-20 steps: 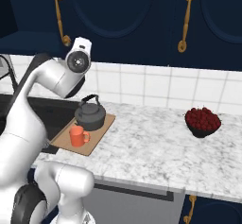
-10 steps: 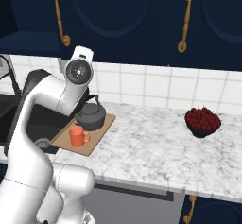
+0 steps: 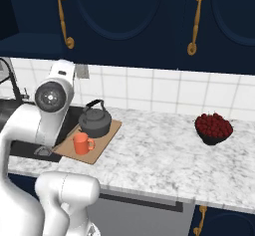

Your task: Pick the kettle from the counter and place it on the tray. Then pick the mug from the cabinet and place it on the tray. Then close the cabinet doors.

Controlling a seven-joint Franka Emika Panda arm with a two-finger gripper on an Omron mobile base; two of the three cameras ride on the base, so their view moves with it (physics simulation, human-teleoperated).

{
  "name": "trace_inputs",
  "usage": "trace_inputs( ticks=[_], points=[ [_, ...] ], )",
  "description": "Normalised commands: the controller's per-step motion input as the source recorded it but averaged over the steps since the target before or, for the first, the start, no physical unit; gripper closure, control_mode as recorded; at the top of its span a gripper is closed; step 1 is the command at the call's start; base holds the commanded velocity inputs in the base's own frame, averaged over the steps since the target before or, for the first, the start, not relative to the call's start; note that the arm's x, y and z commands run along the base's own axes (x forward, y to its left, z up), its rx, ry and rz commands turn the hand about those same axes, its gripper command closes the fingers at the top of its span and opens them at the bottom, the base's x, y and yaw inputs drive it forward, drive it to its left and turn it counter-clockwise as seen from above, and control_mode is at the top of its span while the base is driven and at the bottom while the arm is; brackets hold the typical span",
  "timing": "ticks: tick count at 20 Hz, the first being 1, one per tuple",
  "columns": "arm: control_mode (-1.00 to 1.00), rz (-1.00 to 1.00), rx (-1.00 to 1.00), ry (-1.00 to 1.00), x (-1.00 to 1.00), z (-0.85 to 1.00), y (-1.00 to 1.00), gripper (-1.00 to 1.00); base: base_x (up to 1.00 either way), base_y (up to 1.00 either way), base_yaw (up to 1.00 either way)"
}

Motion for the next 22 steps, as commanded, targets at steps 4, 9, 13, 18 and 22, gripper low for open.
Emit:
trace_inputs(
  ticks=[4,9,13,18,22],
  points=[
    [-1.0,0.0,-0.13,0.0,-0.48,-0.11,0.45,-1.0,0.0,0.0,0.0],
    [-1.0,0.0,-0.17,0.0,-0.17,-0.22,0.38,-1.0,0.0,0.0,0.0],
    [-1.0,0.04,-0.07,0.0,-0.26,-0.17,0.15,-1.0,0.0,0.0,0.0],
    [-1.0,0.02,-0.05,0.0,-0.26,-0.12,0.38,-1.0,0.0,0.0,0.0],
    [-1.0,0.0,-0.06,0.0,-0.23,-0.05,0.4,-1.0,0.0,0.0,0.0]
  ],
)
